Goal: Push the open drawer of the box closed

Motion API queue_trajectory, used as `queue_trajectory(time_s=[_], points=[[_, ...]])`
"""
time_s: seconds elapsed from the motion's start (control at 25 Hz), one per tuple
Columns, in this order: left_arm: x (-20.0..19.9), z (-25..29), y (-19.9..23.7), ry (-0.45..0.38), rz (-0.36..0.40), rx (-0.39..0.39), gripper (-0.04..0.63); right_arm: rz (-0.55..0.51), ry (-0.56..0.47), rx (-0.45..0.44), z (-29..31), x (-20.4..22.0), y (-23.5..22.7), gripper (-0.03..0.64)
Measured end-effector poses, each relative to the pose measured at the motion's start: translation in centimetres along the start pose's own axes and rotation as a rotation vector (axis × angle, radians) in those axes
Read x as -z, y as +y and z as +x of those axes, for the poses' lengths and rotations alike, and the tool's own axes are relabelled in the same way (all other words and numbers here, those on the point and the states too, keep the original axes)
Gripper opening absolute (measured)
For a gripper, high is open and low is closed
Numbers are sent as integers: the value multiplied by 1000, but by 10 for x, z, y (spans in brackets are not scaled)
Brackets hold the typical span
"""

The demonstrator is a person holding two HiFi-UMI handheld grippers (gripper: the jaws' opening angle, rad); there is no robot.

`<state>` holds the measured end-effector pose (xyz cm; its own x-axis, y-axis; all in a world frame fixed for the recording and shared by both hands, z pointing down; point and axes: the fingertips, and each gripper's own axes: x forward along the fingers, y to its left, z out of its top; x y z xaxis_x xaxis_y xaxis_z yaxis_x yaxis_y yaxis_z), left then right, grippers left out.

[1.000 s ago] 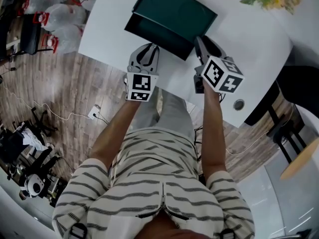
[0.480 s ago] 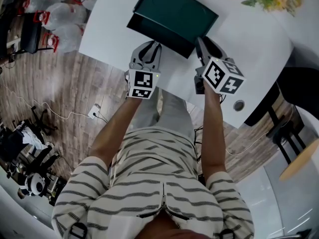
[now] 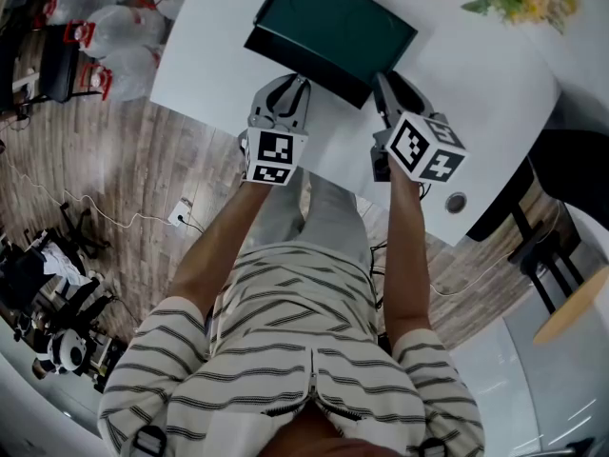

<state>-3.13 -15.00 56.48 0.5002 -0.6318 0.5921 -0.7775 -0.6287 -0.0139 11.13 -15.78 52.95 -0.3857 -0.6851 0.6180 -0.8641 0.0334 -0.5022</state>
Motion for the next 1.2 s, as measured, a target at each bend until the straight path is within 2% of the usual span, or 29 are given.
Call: queue_trajectory(time_s=[1.2], points=[[-17,24,2,-19,-9,8,71,12,5,-16,1,1,-1,109]])
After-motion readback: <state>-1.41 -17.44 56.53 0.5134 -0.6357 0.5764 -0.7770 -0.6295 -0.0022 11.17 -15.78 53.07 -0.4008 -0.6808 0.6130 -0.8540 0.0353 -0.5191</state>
